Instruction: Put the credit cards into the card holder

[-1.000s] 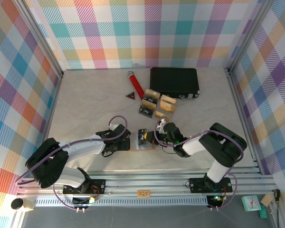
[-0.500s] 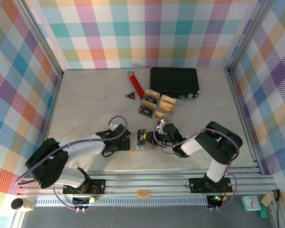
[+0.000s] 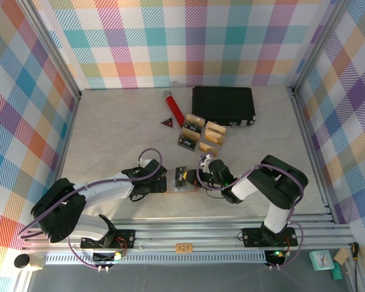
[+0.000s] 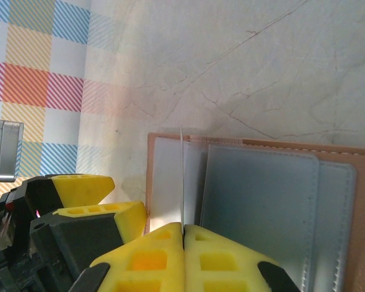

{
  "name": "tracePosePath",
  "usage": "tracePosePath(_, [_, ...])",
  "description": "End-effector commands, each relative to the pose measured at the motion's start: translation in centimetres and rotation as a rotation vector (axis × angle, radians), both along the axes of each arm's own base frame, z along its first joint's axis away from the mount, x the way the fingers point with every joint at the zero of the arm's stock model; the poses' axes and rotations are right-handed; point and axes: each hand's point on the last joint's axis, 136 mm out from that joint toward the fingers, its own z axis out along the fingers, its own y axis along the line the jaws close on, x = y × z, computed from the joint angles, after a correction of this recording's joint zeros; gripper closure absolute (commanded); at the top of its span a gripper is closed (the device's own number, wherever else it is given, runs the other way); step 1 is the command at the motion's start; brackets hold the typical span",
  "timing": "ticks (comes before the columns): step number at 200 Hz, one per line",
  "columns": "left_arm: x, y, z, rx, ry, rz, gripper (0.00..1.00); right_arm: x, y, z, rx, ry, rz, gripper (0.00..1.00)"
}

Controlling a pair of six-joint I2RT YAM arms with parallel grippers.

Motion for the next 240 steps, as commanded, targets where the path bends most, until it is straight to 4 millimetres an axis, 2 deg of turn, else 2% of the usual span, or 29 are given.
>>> tracePosePath(1, [-0.1,0.2,1.3,0.002,-0.023,-0.002,0.00,-0.2,-0.1,-0.1,0.011,-0.002,-0.008,1.00])
tracePosePath(28, [0.2,-0.6,2.5,-0.036,-0.045,-0.013,0.00,-0.3,-0.2,-0.2,0.009,0.001,-0.010,1.00])
tracePosePath(52, [0.4,-1.2,2.6,-0.057,-0.047,-0.026,0.00,-0.4,-0.2,-0.3,0.008,0.004,-0.009,1.00])
tracePosePath(83, [0.2,-1.6,1.5,-0.039,-0.024,-0.045,0.00,-0.4,-0.2,-0.4,0.008,0.008,-0.010,1.00])
tracePosePath(149, [-0.5,-0.7,-0.9,0.028,0.016,-0.034,0.00,-0.7,-0.3,-0.5,0.012,0.016,-0.002,1.00])
tracePosePath(240, [-0.8,-0.5,-1.5,0.039,0.022,-0.032,0.00,-1.0,-0.2,-1.0,0.022,0.042,0.005,1.00])
